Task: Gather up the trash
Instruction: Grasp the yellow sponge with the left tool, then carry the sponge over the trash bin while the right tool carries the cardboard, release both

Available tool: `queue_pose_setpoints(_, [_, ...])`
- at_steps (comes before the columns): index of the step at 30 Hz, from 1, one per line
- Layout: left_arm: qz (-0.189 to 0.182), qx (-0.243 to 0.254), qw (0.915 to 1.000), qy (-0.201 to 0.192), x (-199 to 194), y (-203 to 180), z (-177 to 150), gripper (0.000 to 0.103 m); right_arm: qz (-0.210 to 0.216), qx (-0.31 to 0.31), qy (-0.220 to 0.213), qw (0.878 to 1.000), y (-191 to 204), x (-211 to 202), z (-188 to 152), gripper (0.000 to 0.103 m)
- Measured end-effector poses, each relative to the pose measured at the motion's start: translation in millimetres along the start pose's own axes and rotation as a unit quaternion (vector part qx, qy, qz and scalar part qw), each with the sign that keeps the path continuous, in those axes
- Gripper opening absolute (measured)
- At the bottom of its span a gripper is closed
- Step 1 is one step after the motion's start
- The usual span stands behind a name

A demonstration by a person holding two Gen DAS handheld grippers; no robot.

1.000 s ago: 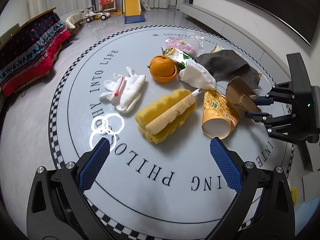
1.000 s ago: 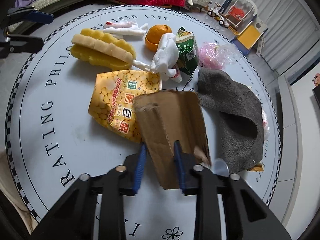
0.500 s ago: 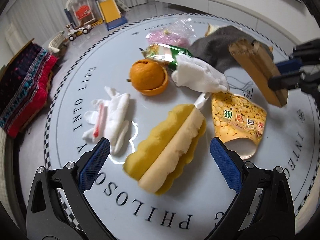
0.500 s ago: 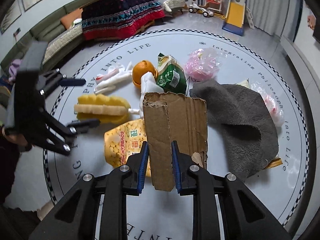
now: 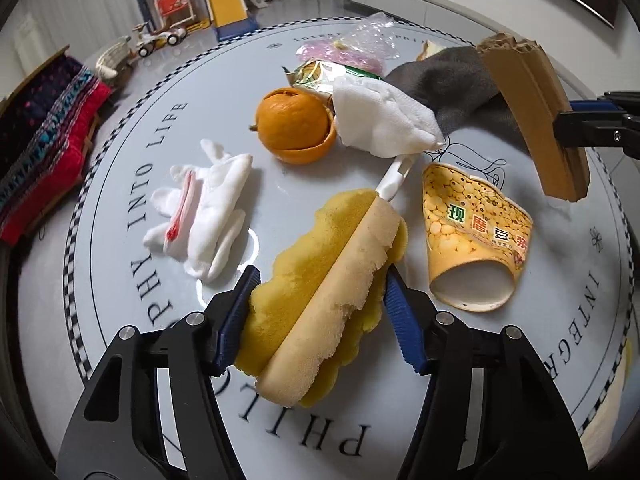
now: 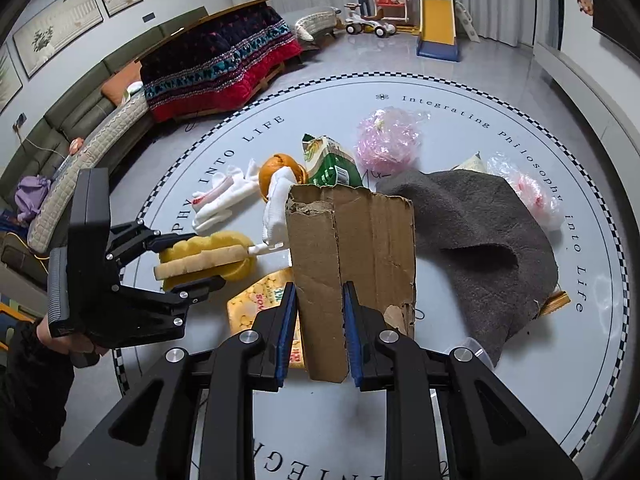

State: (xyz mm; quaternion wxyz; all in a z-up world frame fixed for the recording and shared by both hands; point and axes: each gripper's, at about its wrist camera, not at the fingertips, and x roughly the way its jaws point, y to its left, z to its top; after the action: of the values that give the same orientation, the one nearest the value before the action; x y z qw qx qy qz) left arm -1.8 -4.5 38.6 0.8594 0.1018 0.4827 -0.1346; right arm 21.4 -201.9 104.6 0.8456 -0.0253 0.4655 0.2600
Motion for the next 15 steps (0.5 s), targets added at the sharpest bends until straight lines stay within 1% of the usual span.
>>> queue_pose_setpoints(2, [-0.006,-0.012,0.9999,-0.006,-11.7,1.2,-5.8,0.061,0.0,-0.003,-0.002,1.0,4.3,-6.0,-1.8,0.024])
queue_pose_setpoints(6, [-0.013,-0.018,0.9994,-0.026,-38.8,3.0,-14.3,0.061,0.004,-0.007,-0.013,1.0,16.1,-19.0,-3.4,0.024])
queue_pose_setpoints(12, [-0.008,-0.026,0.9981,-0.056,-76.1,7.8,-25.0,0.061,0.008,-0.017,-0.018,1.0,38.1,-28.0,-8.3,0.024])
queue_pose_setpoints(15, [-0.004,-0.039,0.997,-0.067,-91.3,15.2,-34.4,0.061,0.011,-0.025,-0.02,0.999,53.1,-30.2,-10.1,0.024])
